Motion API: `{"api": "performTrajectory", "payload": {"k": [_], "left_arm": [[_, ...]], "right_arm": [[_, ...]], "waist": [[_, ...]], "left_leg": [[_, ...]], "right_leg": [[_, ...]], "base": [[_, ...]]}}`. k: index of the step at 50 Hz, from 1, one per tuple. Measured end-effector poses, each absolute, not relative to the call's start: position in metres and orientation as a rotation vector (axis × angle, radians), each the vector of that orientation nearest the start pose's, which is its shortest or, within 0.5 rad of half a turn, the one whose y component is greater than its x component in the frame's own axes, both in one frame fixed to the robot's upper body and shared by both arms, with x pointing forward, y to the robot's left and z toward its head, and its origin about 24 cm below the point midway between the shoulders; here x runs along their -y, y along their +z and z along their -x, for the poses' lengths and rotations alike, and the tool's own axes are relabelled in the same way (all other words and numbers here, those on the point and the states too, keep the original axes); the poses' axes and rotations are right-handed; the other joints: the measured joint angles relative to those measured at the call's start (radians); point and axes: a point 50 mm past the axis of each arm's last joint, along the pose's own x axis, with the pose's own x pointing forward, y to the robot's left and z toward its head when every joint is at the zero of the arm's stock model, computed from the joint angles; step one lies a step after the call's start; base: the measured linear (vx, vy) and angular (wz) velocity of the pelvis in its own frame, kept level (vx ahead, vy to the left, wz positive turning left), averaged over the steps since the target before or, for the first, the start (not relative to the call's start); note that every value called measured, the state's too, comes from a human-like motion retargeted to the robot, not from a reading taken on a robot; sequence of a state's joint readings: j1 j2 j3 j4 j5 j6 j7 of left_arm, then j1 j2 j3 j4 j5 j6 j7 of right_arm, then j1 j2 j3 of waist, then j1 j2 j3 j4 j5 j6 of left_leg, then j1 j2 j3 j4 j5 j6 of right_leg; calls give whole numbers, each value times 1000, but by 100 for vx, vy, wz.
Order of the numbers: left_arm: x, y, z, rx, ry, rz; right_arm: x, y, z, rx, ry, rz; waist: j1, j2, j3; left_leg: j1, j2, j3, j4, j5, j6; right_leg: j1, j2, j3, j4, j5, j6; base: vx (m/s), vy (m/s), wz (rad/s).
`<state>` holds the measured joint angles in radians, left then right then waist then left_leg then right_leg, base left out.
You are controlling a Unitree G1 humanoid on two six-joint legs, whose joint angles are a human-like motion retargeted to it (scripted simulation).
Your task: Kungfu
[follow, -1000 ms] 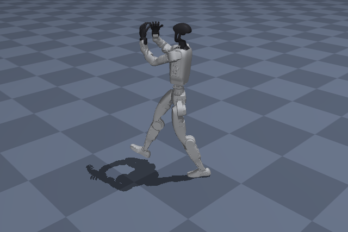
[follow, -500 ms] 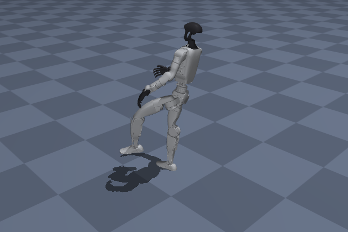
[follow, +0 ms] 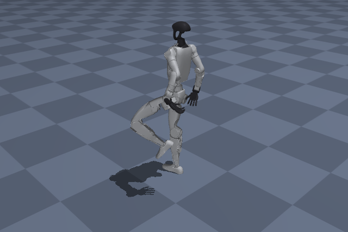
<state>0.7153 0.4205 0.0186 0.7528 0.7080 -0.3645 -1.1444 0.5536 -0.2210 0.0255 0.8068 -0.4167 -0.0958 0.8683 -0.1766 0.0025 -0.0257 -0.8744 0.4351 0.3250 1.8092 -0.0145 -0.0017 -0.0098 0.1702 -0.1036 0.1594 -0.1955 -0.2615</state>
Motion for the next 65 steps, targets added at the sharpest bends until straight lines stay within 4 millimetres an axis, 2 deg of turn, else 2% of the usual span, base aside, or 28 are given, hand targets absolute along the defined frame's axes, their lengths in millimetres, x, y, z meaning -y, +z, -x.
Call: {"api": "performTrajectory", "payload": {"k": [3,5,7,10,12,15,17,20,22,24,27,30,33,36,38,40,42,43,45,47,48,50,51,52,55,58,62,65], "left_arm": [[-263,-99,102,-1625,-1345,-157],[-282,-101,87,-1671,-1282,-259],[-302,-101,63,-1698,-1224,-418],[-333,-93,8,-1670,-1184,-758],[-350,-81,-39,-1618,-1093,-1034],[-354,-60,-118,-1451,-884,-1315],[-330,-44,-177,-1218,-786,-1314],[-262,-15,-258,-771,-710,-1146],[-203,12,-297,-446,-704,-992],[-149,45,-319,-153,-708,-835],[-90,95,-330,186,-706,-598],[-59,134,-328,391,-702,-358],[-51,151,-321,479,-739,-175],[-55,145,-313,465,-824,-74],[-60,132,-306,444,-897,-17],[-60,115,-299,404,-966,45],[-56,90,-292,323,-1038,74],[-54,75,-289,269,-1077,67],[-51,55,-286,188,-1150,28],[-52,32,-281,81,-1190,-11],[-50,15,-274,21,-1183,7],[-36,-11,-257,-51,-1167,87],[-31,-17,-252,-67,-1160,118],[-27,-20,-248,-78,-1153,145],[-26,-17,-253,-77,-1118,189],[-36,-10,-267,-90,-1068,206],[-62,1,-296,-162,-923,220],[-89,5,-312,-218,-808,170]], "right_arm": [[192,-139,58,-1376,957,56],[193,-139,62,-1388,965,59],[193,-140,69,-1435,956,-8],[192,-141,77,-1498,949,-88],[193,-143,82,-1527,899,-83],[199,-148,91,-1588,721,-12],[205,-151,94,-1618,526,32],[210,-156,80,-1537,207,-7],[213,-157,54,-1389,25,-105],[217,-155,17,-1198,-93,-213],[214,-146,-53,-914,-150,-353],[194,-126,-131,-682,-35,-472],[149,-100,-193,-532,221,-575],[92,-75,-226,-464,493,-681],[56,-63,-234,-470,645,-759],[29,-55,-234,-504,762,-843],[9,-47,-231,-532,848,-928],[2,-43,-229,-533,884,-971],[-6,-35,-231,-519,947,-997],[-4,-33,-236,-522,945,-998],[-2,-36,-237,-547,932,-974],[5,-51,-230,-602,864,-913],[12,-57,-228,-608,824,-902],[19,-62,-226,-615,786,-886],[38,-72,-226,-611,700,-789],[53,-60,-241,-479,701,-613],[57,-21,-262,-189,878,-256],[57,28,-282,57,1023,-38]], "waist": [[-61,-20,-73],[-107,-32,-108],[-148,-45,-122],[-173,-51,-118],[-182,-54,-103],[-190,-61,-75],[-184,-66,-61],[-173,-69,-48],[-165,-66,-41],[-157,-59,-34],[-153,-40,-21],[-151,-1,2],[-150,47,29],[-137,89,64],[-119,115,95],[-107,133,126],[-122,155,148],[-154,175,163],[-65,103,191],[-55,191,235],[-40,212,237],[2,197,199],[13,192,197],[23,192,195],[31,210,182],[39,195,163],[12,164,139],[-20,128,119]], "left_leg": [[53,-196,-37,125,72,-88],[102,-258,-38,158,88,-97],[140,-266,-41,148,74,-72],[164,-229,-39,70,36,-15],[153,-212,-37,-18,-16,15],[125,-210,-35,-188,-64,26],[113,-222,-19,-329,-88,24],[102,-273,-13,-570,-76,-11],[101,-304,-19,-733,-64,-25],[106,-336,-47,-899,-47,-41],[124,-352,-107,-1138,-30,-63],[143,-347,-227,-1329,-46,-98],[180,-314,-407,-1446,-80,-133],[251,-255,-550,-1501,-98,-162],[308,-217,-589,-1513,-87,-199],[335,-207,-563,-1487,-103,-207],[271,-153,-430,-1412,-185,-246],[173,-176,-484,-1286,-223,-243],[141,-195,-304,-1202,-275,-207],[14,-154,-371,-1056,-359,-210],[-32,-133,-378,-995,-400,-210],[-109,-135,-310,-898,-458,-178],[-124,-144,-290,-871,-477,-158],[-139,-150,-276,-847,-495,-141],[-165,-153,-273,-802,-533,-113],[-136,-151,-250,-810,-536,-83],[-51,-172,-233,-875,-513,-62],[52,-206,-208,-967,-485,-31]], "right_leg": [[-57,-39,-20,-1,-13,1],[-78,-58,-18,-6,-28,1],[-87,-70,-6,-6,-47,0],[-90,-64,-3,-4,-74,0],[-87,-49,-2,-1,-90,0],[-72,-22,1,0,-107,0],[-58,-12,9,-2,-114,7],[-34,-5,39,-3,-121,23],[-17,2,73,0,-124,29],[1,10,117,7,-127,32],[26,24,201,25,-133,31],[41,38,302,53,-136,33],[30,36,399,99,-144,37],[-18,23,494,188,-166,57],[-78,21,554,292,-190,80],[-156,-2,559,412,-219,133],[-261,-47,464,528,-226,223],[-319,-73,367,567,-204,257],[-460,-208,328,696,-197,330],[-500,-258,57,707,-199,295],[-519,-281,-20,704,-205,280],[-592,-322,2,698,-235,294],[-600,-331,30,682,-252,324],[-605,-337,47,665,-265,343],[-596,-343,39,599,-249,344],[-552,-339,68,503,-181,366],[-419,-330,100,316,-2,386],[-341,-329,137,241,273,424]], "base": [[15,-9,92],[13,-7,124],[8,-7,114],[14,-5,68],[12,-4,44],[13,-7,26],[14,-4,-7],[18,-1,-38],[21,0,-85],[25,4,-134],[25,9,-194],[24,20,-263],[37,33,-325],[38,45,-365],[37,58,-364],[19,62,-300],[17,64,-170],[17,68,-142],[-15,67,-227],[-18,56,-108],[8,46,-100],[15,35,-119],[14,34,-77],[15,40,-35],[15,33,-32],[24,34,-41],[29,17,7],[30,19,21]]}}
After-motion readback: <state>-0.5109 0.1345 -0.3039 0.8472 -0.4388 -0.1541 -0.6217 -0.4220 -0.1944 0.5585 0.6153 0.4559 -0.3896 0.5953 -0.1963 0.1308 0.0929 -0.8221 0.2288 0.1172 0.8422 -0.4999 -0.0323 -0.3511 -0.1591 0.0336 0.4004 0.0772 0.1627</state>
